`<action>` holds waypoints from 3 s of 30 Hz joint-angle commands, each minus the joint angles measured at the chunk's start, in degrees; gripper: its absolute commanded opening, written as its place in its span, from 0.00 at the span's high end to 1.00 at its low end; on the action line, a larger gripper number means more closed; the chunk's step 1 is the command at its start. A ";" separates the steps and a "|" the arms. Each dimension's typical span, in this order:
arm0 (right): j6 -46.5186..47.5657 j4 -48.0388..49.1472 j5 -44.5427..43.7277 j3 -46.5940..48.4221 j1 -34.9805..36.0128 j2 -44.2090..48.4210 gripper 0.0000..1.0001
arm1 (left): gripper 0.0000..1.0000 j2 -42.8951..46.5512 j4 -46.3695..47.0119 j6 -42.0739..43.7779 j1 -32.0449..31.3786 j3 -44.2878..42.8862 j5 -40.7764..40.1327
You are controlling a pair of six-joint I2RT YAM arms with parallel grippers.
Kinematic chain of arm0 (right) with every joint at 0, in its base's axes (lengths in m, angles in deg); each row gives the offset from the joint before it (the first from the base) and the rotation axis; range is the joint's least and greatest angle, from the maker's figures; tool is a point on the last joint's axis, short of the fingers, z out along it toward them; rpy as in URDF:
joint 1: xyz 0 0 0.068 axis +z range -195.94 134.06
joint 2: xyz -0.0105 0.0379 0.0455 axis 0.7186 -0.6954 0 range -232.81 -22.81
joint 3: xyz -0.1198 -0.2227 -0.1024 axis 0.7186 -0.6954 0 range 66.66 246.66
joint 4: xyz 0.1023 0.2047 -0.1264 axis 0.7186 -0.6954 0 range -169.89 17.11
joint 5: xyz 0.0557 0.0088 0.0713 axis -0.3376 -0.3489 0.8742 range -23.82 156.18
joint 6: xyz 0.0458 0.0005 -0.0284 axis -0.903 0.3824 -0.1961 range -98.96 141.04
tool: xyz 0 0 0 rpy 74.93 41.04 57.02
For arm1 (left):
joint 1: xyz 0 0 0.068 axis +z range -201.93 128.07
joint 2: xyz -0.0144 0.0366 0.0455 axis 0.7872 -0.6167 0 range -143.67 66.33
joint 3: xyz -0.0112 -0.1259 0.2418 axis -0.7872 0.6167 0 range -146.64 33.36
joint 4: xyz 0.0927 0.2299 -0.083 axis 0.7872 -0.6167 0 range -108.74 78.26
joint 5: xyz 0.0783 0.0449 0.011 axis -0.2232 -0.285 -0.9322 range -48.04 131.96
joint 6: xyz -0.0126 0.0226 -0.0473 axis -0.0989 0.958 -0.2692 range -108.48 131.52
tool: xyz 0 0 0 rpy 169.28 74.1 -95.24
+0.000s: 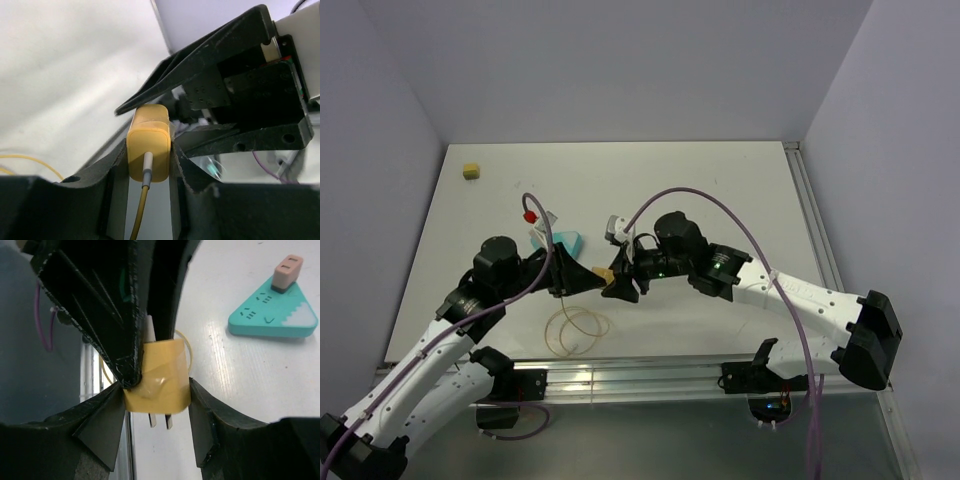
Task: Insert the plug
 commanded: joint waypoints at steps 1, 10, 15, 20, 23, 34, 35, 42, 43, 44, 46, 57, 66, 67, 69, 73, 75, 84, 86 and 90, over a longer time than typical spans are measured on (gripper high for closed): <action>-3.76 4.86 -0.90 -0.86 -3.58 1.44 0.41 | 1.00 0.96 -9.66 4.81 0.46 -4.14 -11.95; -17.28 8.03 -7.49 -0.07 -15.18 0.31 0.40 | 1.00 2.19 -18.27 2.44 0.46 -6.35 -26.20; -21.07 5.66 -12.93 4.93 -18.00 -6.90 0.31 | 1.00 4.47 -23.37 2.96 0.38 -8.54 -33.14; -28.54 7.93 -17.17 8.54 -19.93 -16.21 0.04 | 1.00 4.22 -29.26 3.84 0.38 -11.89 -39.04; -31.79 15.21 -12.87 8.46 -21.16 -20.86 0.00 | 1.00 3.86 -29.97 3.49 0.38 -12.15 -39.83; -47.07 28.41 4.19 21.55 -23.98 -43.71 0.11 | 1.00 -4.65 -32.61 3.22 0.46 -16.37 -45.54; -48.05 30.08 4.89 22.25 -23.89 -44.87 0.12 | 1.00 -5.62 -33.05 3.40 0.72 -16.72 -46.24; -54.56 34.83 9.37 28.57 -23.54 -54.10 0.19 | 1.00 -9.84 -32.00 5.07 6.43 -18.57 -44.68; -54.91 34.84 10.08 29.19 -23.45 -54.89 0.20 | 1.00 -10.72 -31.65 5.42 7.22 -18.66 -43.10; -54.92 34.58 9.91 29.55 -22.84 -56.21 0.20 | 1.00 -11.25 -31.47 5.51 8.88 -18.48 -42.13; -53.96 33.79 9.47 30.34 -22.23 -57.09 0.20 | 1.00 -12.39 -30.51 5.69 10.48 -18.13 -39.85; -51.23 29.66 10.35 32.10 -18.71 -58.68 0.16 | 1.00 -15.30 -28.92 5.33 16.98 -16.37 -37.99; -49.38 24.82 7.18 33.15 -17.21 -59.12 0.15 | 1.00 -16.44 -26.72 5.78 18.83 -17.42 -36.58; -49.20 24.21 7.10 33.76 -17.04 -59.73 0.15 | 1.00 -16.44 -26.64 5.86 19.01 -17.43 -36.58; -49.11 24.12 7.36 34.21 -16.77 -60.17 0.15 | 1.00 -16.70 -26.37 5.69 19.09 -17.25 -35.62; -49.29 24.12 7.45 35.00 -16.51 -61.14 0.15 | 1.00 -16.79 -25.93 5.51 19.45 -16.64 -34.91; -49.47 24.12 7.53 35.53 -16.42 -61.75 0.15 | 1.00 -16.71 -25.50 5.60 19.62 -16.46 -34.39; -50.87 26.14 9.64 35.97 -16.16 -62.99 0.19 | 1.00 -17.06 -25.40 5.34 19.89 -16.28 -34.12; -50.78 25.96 9.47 35.97 -15.98 -62.72 0.19 | 1.00 -17.06 -25.58 5.25 19.89 -16.37 -34.21; -50.70 25.52 9.73 35.88 -15.89 -62.63 0.21 | 1.00 -16.97 -25.49 5.34 19.97 -16.55 -34.12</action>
